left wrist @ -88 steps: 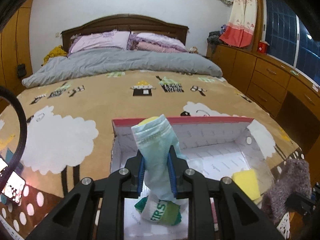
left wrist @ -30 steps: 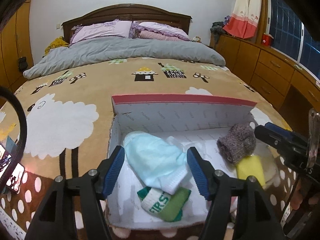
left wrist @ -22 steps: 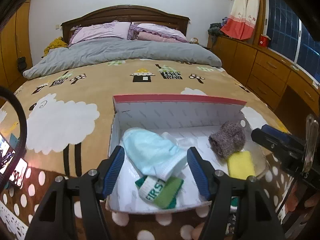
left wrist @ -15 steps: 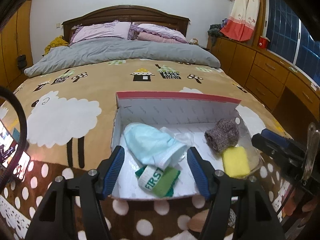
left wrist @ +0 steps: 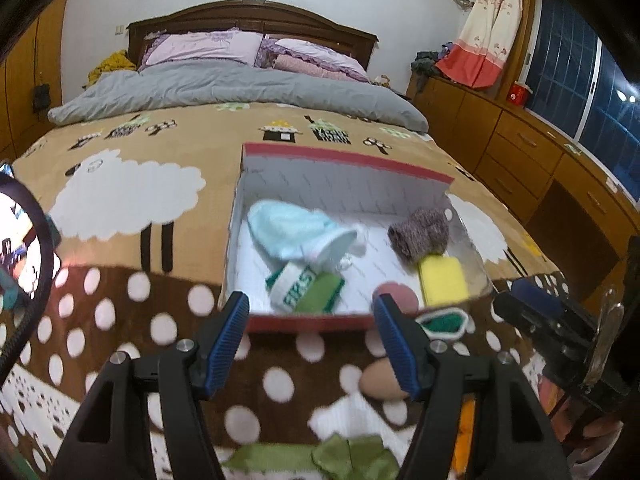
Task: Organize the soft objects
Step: 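Withdraw both grippers from the box toward the remaining pile, then grasp the green ribbon bow with the left gripper while the right grasps the orange knotted cloth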
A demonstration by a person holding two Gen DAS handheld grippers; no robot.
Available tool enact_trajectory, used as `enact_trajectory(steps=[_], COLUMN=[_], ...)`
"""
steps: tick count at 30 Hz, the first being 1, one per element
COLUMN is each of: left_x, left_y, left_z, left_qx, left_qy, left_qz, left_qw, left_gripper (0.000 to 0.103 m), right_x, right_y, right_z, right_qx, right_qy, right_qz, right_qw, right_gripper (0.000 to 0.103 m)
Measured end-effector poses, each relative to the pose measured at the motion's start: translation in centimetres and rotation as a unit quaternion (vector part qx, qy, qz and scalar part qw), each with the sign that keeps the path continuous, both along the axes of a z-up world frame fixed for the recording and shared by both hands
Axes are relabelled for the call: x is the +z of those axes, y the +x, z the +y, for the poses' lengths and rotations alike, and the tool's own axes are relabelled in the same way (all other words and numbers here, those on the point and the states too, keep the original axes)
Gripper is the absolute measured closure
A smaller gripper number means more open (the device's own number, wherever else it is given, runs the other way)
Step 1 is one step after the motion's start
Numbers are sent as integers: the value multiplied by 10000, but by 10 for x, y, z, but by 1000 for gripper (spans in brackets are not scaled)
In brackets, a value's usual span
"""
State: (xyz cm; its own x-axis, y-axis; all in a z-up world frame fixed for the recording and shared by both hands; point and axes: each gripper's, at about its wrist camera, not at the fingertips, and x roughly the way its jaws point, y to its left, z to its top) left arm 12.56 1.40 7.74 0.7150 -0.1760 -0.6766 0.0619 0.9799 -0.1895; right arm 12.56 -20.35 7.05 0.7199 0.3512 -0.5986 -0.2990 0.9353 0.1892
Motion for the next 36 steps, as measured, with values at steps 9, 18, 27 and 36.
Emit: enact_trajectory(steps=[9,18,27,36], left_x=[-18,-41,-67,-81], left_y=[-31,-56,-70,-69], left_z=[2,-9,-17,-20], left_qx=[-165,-397,-486,-487], left_qy=[-225,-291,-285,-370], left_qz=[293,611,965,1097], left_qw=[9992,9969,9937,9921], left_gripper=[34,34,34,35], right_x=[-22,-48,-70,-79], right_y=[-35,-64,-81,-83], right_z=[-7,-12,-14,-12], right_qx=[-55,-99,-56,-61], right_qy=[-68,-249,-251,-339], right_qz=[269,572,824,847], right_qw=[9996,9980,9963,9958], right_gripper=[48,48,48,48])
